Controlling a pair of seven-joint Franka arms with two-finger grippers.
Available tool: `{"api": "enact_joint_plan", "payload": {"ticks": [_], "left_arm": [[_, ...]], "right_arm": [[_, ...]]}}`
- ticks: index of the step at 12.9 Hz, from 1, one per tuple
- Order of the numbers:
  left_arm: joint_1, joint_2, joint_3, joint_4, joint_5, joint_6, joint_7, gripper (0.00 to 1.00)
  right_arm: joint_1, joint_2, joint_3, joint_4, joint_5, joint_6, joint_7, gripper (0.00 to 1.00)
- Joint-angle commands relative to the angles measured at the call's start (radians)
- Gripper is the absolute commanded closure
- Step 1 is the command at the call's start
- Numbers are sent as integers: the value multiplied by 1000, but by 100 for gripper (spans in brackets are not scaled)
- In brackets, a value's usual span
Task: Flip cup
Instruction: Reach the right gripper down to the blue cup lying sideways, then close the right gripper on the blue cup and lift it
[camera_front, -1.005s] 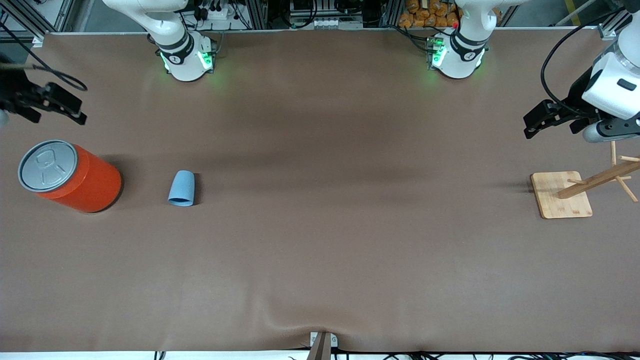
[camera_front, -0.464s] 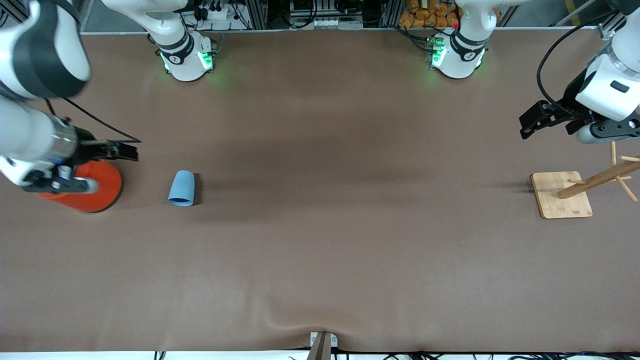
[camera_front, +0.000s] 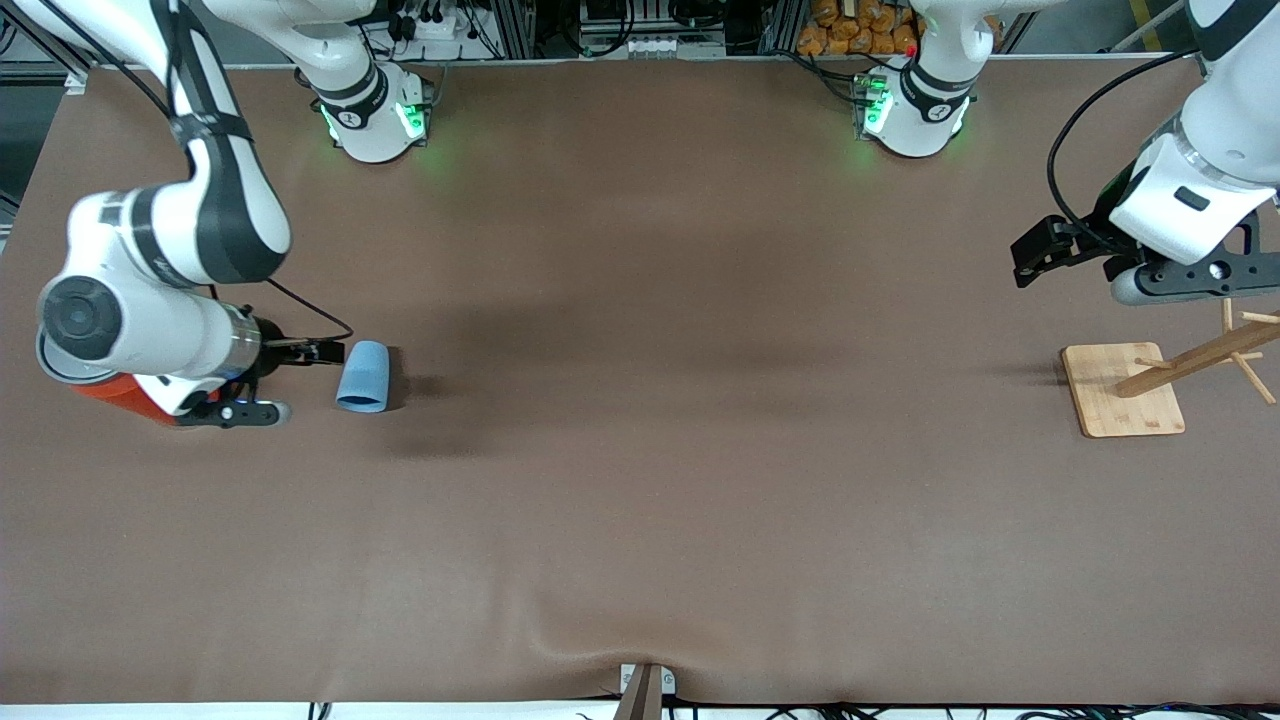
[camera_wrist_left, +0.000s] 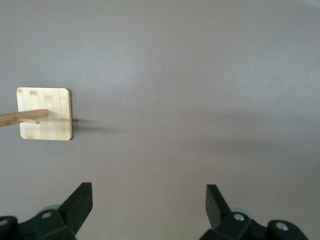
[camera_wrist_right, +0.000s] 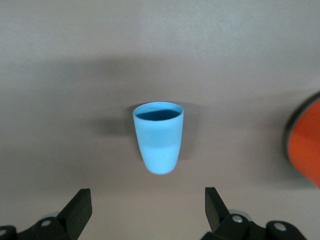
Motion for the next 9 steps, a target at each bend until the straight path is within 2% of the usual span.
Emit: {"api": "enact_joint_plan", "payload": {"ticks": [1, 4, 9], "left_arm": [[-26, 49, 1, 18, 16, 36, 13, 0], [-41, 79, -1, 18, 16, 65, 14, 0], [-78, 130, -1, 18, 18, 118, 16, 0]], "right_arm": [[-11, -35, 6, -189, 8, 206, -34, 0], [-8, -6, 6, -311, 6, 434, -68, 0], [-3, 83, 6, -351, 6, 585, -71, 0]]}}
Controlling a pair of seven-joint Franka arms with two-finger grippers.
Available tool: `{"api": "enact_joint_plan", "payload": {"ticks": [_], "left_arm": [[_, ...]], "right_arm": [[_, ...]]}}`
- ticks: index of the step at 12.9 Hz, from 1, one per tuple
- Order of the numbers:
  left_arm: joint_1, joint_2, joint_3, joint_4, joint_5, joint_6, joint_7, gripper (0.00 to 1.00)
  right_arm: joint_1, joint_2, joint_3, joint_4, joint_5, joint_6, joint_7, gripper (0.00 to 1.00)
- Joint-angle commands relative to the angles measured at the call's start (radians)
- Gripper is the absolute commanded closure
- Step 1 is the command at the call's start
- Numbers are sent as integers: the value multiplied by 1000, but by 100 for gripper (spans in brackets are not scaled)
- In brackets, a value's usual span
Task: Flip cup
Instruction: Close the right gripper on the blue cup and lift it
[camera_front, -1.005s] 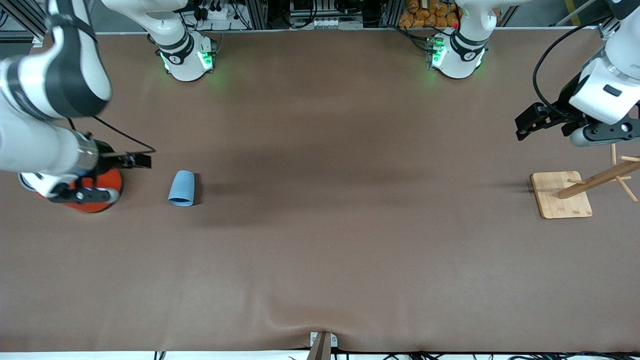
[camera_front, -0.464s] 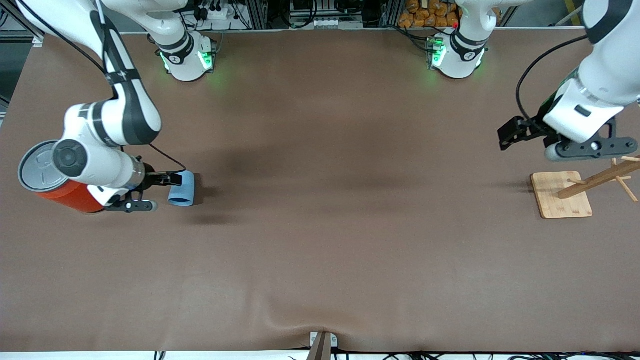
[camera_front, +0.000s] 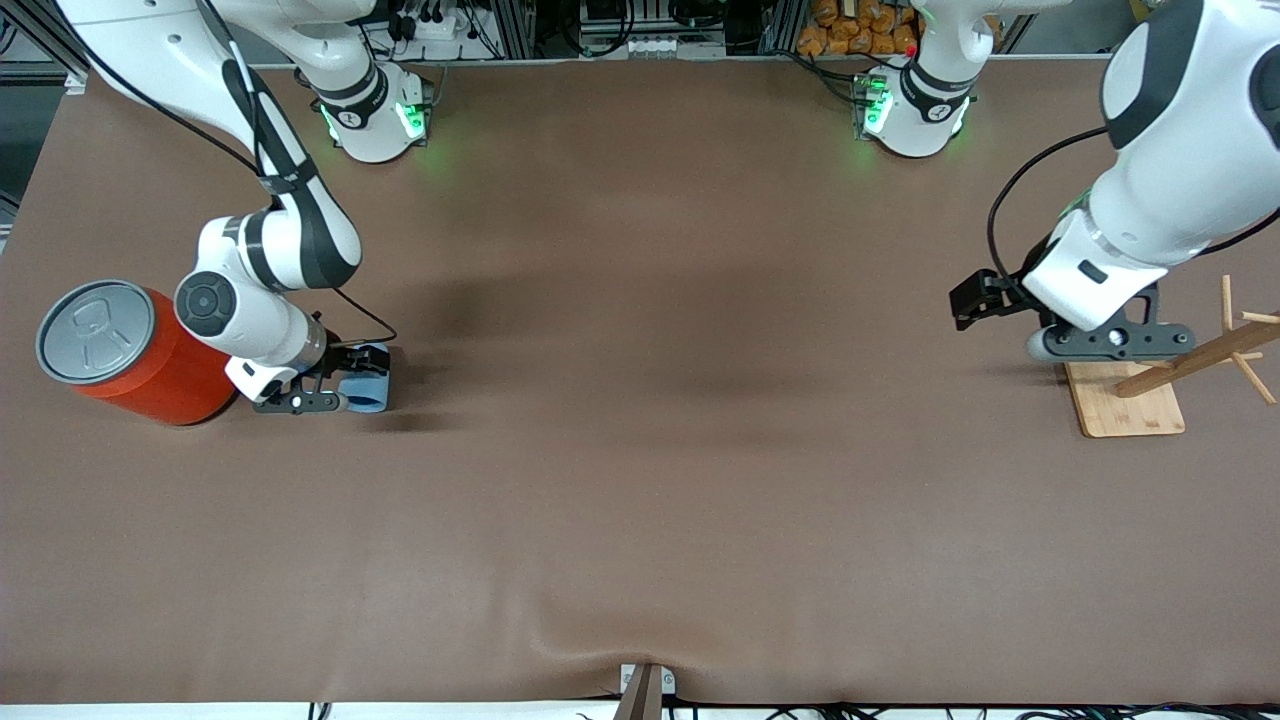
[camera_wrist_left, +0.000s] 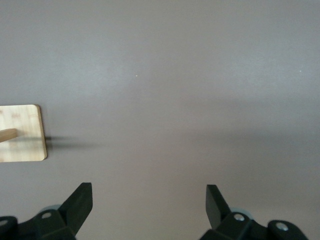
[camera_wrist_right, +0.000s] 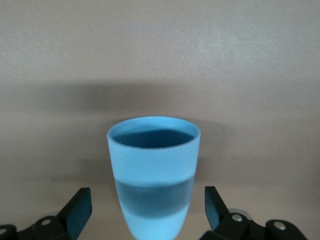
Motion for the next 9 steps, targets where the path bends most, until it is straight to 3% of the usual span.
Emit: {"api": "enact_joint_plan", "payload": {"ticks": [1, 2, 3, 4, 5, 6, 9], "left_arm": [[-10, 28, 0, 18, 18, 26, 14, 0], [-25, 39, 0, 18, 16, 40, 14, 0], [-35, 50, 0, 18, 16, 51, 11, 0], [-39, 65, 0, 18, 15, 63, 4, 0], [-55, 73, 0, 18, 13, 78, 0, 0], [-56, 88, 0, 20, 12, 92, 0, 0], [-59, 114, -1, 21, 1, 164, 0, 0]], "right_arm": [[3, 47, 5, -23, 6, 93, -18, 0], [4, 63, 5, -23, 6, 109, -19, 0], [3, 72, 5, -23, 6, 124, -27, 11], [3, 71, 5, -19, 6, 115, -48, 63], [0, 69, 7, -6, 6, 101, -65, 90], [3, 69, 7, 24, 6, 60, -67, 100], [23, 72, 17, 240, 12, -249, -67, 100]]}}
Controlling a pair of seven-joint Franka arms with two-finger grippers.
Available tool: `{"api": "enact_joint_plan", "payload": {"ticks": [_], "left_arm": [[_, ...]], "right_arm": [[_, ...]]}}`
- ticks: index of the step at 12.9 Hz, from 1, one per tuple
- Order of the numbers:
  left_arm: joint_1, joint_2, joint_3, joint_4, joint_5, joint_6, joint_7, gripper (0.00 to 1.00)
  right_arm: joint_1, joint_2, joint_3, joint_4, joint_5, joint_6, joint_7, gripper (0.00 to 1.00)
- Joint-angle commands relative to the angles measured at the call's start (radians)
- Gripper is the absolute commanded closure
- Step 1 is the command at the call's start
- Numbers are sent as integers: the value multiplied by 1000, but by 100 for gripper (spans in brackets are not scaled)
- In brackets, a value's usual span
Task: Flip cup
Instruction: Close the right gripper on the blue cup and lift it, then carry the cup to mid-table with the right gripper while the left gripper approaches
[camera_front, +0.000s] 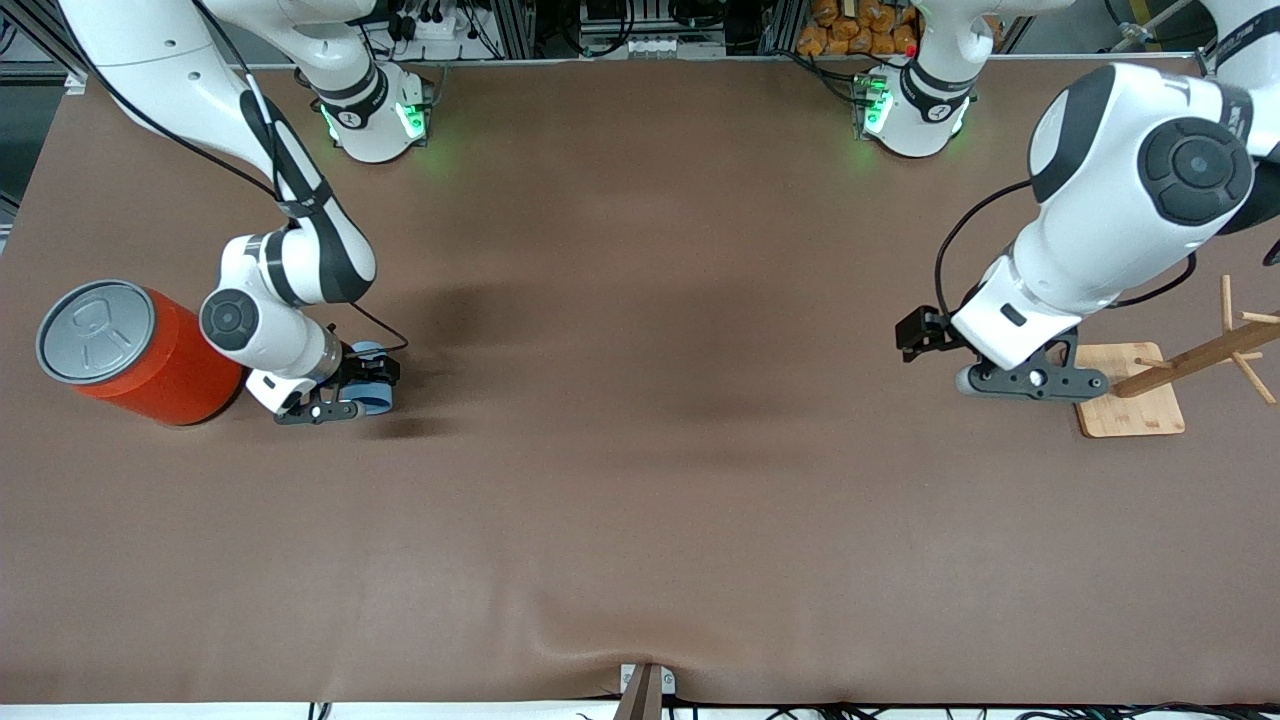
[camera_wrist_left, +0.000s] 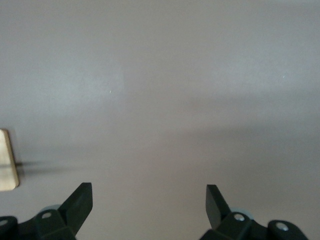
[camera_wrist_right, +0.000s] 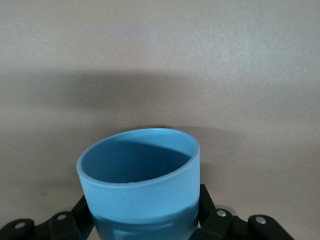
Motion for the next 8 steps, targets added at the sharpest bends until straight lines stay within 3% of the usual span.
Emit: {"api": "enact_joint_plan", "payload": {"ticks": [1, 3, 6, 8], "left_arm": [[-14, 36, 1, 21, -11, 47, 0, 0], [-16, 72, 1, 20, -117, 76, -1, 0], [-2, 166, 3, 20, -307, 79, 2, 0], [-3, 214, 6, 21, -437, 85, 2, 0]], "right_arm": [[35, 3, 24, 219, 18, -264, -18, 100], [97, 14, 32, 351, 23, -347, -32, 100], [225, 54, 32, 482, 90, -345, -44, 100], [359, 141, 41, 621, 82, -340, -156, 100]]}}
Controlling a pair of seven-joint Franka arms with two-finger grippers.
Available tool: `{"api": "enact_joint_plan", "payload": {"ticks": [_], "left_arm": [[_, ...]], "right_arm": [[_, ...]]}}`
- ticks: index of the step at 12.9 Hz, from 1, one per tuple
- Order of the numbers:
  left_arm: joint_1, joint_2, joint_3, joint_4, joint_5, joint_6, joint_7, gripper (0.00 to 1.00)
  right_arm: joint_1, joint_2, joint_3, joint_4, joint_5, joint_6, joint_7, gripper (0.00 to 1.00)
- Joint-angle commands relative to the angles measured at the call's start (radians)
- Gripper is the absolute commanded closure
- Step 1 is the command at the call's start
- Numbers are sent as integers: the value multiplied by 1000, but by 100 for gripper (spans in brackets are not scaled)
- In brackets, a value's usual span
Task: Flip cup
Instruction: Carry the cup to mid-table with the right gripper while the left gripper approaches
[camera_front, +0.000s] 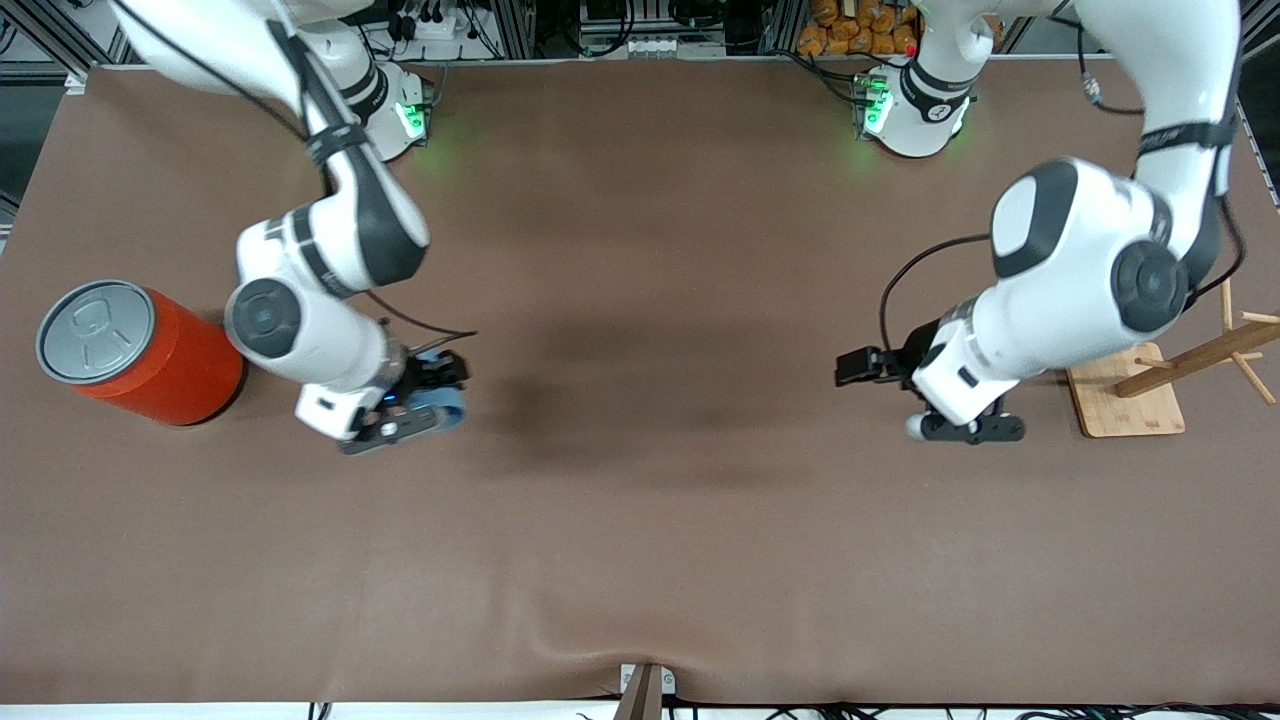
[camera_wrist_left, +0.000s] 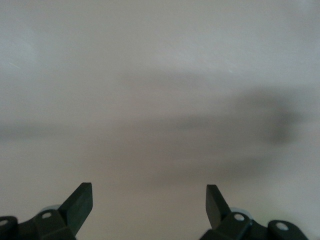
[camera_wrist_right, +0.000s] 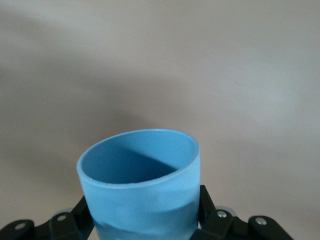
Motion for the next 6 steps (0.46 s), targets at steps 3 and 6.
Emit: {"api": "enact_joint_plan", "payload": {"ticks": [3, 6], "left_arm": [[4, 78, -2, 21, -185, 33, 15, 0], [6, 116, -3, 21, -212, 34, 21, 0]], "right_arm": [[231, 276, -5, 372, -2, 0, -316, 100], [343, 352, -10, 404, -79, 111, -355, 100]]}}
